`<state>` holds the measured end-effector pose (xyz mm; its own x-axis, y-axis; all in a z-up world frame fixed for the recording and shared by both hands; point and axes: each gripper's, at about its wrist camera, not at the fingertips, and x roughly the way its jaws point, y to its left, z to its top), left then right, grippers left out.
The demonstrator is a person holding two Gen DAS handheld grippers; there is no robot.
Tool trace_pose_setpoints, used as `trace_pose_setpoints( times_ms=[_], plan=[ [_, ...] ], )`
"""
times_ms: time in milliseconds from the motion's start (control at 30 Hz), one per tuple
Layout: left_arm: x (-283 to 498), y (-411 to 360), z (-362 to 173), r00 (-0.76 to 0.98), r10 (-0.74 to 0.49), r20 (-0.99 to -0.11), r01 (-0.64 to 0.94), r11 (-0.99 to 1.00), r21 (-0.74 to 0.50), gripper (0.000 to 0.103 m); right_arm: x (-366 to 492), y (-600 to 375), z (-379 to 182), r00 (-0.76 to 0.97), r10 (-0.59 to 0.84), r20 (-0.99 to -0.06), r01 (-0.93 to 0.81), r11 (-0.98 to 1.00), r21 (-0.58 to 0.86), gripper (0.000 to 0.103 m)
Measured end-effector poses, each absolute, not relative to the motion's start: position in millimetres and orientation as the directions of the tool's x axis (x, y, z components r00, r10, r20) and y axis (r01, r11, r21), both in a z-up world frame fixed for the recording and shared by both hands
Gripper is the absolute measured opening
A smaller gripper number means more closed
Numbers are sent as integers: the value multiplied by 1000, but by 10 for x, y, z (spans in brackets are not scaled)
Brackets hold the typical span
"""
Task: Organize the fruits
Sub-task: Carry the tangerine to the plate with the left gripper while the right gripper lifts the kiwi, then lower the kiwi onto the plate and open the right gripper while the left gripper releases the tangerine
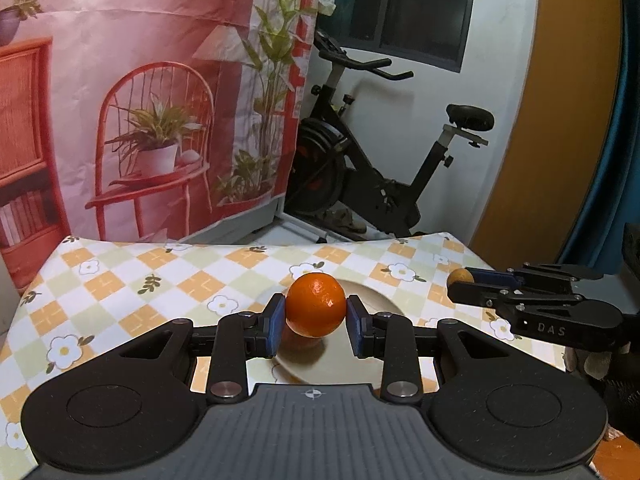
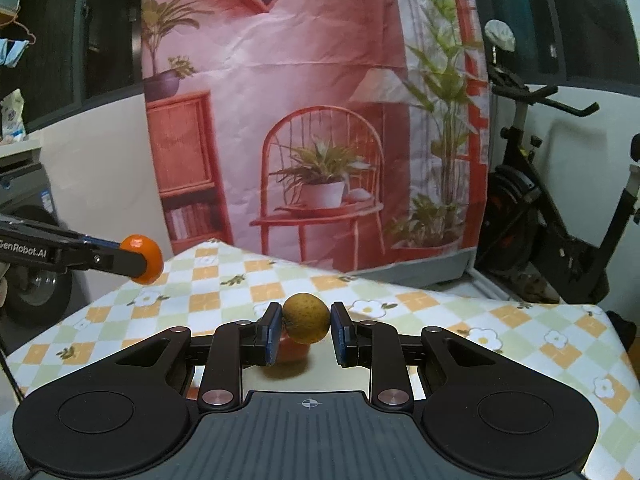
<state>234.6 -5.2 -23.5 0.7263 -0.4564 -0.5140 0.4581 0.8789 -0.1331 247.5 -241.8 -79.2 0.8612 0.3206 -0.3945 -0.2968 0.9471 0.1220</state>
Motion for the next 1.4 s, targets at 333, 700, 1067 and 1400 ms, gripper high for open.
trace_pose_setpoints(
  times_ms=[333, 700, 1067, 1400],
  plan=[
    [2817, -282, -658, 592, -460, -662, 466, 865, -184, 34, 2966, -2516, -982, 813, 322, -486, -287, 947, 148, 24],
    [3254, -513, -1054, 473, -399, -786, 493, 859, -140, 34, 3735, -2650, -1344, 714, 303, -631, -263, 952, 160, 24],
    [3365, -680, -1268, 424, -338, -840, 519, 851, -80, 34, 4081, -2676, -1766, 637, 278, -719, -241, 958, 157, 24],
    [3422, -718, -1296, 433, -319, -843, 519, 853, -56, 35, 4110, -2670, -1894, 629, 262, -732, -246, 960, 133, 24]
  ],
)
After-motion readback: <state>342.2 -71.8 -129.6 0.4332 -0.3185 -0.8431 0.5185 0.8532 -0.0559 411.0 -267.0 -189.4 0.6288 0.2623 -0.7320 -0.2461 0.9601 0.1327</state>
